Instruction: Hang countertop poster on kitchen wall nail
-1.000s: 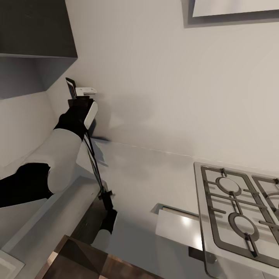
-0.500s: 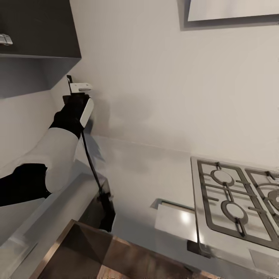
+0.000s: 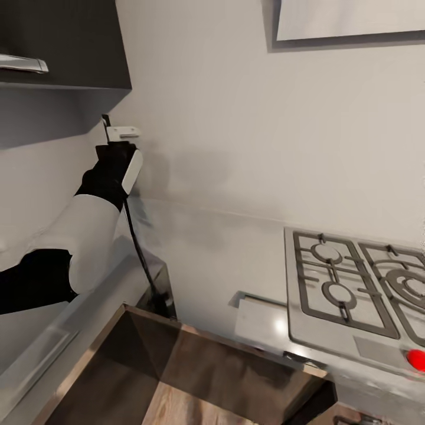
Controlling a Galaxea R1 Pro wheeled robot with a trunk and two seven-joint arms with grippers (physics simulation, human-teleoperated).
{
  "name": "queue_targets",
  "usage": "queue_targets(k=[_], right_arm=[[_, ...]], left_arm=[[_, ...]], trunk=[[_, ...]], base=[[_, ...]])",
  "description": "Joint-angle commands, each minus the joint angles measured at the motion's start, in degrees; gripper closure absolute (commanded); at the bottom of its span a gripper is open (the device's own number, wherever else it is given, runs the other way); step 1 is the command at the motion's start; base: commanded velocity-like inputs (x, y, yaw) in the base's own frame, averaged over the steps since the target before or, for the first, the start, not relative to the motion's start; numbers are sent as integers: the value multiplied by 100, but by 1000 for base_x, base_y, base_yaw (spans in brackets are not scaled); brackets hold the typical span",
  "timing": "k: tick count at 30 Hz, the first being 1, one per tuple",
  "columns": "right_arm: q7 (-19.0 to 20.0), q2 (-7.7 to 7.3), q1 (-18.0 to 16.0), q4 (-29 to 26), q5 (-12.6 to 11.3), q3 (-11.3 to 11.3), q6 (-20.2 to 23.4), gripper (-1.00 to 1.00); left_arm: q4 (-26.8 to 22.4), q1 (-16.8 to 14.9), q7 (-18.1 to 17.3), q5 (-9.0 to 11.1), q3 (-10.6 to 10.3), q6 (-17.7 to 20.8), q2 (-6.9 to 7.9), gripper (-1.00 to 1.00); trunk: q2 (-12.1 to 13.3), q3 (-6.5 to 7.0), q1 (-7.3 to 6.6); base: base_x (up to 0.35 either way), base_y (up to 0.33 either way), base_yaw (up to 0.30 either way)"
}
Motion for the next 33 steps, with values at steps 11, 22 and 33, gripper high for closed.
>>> queue_targets(k=[11,22,33], right_arm=[[5,-6,3,-7,8,-18,-7,-100],[5,-13,3,-12,-21,-43,-12,-100],[-21,-23,3,-33,-29,-64,-25,-100]], left_arm=[[1,-3,12,-16,18,35,-4,100],[-4,-3,14,-16,19,38,-4,100],[4,-3,3,-8,19,40,1,100]], trunk=[[-3,-4,-3],[-3,-4,-3],[-3,19,-3]], base=[[-209,0,0],[-131,0,0],[-3,0,0]])
